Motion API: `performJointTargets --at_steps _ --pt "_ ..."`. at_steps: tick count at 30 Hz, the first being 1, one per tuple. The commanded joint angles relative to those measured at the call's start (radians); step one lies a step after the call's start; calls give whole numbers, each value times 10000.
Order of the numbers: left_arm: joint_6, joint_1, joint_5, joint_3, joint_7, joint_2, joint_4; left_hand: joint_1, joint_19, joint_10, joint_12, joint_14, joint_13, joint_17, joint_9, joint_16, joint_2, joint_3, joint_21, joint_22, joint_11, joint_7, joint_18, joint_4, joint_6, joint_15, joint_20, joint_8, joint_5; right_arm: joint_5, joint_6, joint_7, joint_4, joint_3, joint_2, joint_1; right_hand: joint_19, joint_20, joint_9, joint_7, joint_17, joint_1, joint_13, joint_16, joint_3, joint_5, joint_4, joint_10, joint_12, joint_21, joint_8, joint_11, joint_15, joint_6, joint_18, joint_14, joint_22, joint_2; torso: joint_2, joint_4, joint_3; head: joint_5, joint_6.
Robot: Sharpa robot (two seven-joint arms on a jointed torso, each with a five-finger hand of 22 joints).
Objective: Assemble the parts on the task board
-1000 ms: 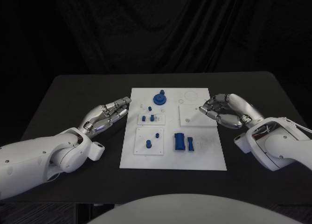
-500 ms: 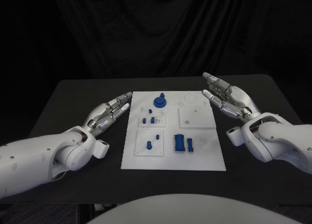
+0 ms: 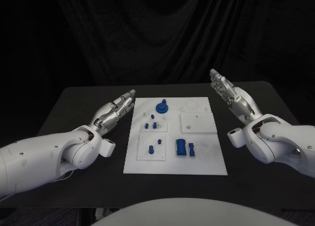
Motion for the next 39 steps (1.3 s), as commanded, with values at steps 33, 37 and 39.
performJointTargets --at_steps 33,37,39 --pt "-5811 -137 2180 1963 -1510 1599 377 -8155 -24 -274 -1034 -22 -83 -16 -91 -37 -2004 2220 -67 -59 -101 245 -1382 -2210 -1886 -194 -1053 -131 -2713 4806 -2203 -704 -1246 2226 2348 -1287 -1 -243 -14 -7 -9 -2315 -10 -34 15 -65 -242 -2 -35 -35 -35 -34 -50 -45 -71 -2 -12 -36 -516 -160 -229 -193 2545" --pt "-5811 -137 2180 1963 -1510 1599 377 -8411 -24 -274 -1034 -22 -83 -16 -91 -37 -2004 2220 -67 -59 -101 245 -1382 -2210 -1886 -194 -1053 -131 -2713 4806 -2203 -704 -1246 2226 2348 -1287 -1 -243 -14 -7 -9 -2315 -10 -34 15 -65 -242 -2 -35 -35 -35 -34 -50 -45 -71 -2 -12 -36 -516 -160 -229 -193 2545" --pt "-5811 -137 2180 1963 -1510 1599 377 -8518 -24 -274 -1034 -22 -83 -16 -91 -37 -2004 2220 -67 -59 -101 245 -1382 -2210 -1886 -194 -1053 -131 -2713 4806 -2203 -704 -1246 2226 2348 -1287 -1 -243 -14 -7 -9 -2315 -10 -34 15 -65 -242 -2 -35 -35 -35 -34 -50 -45 -71 -2 -12 -36 -516 -160 -229 -193 2545"
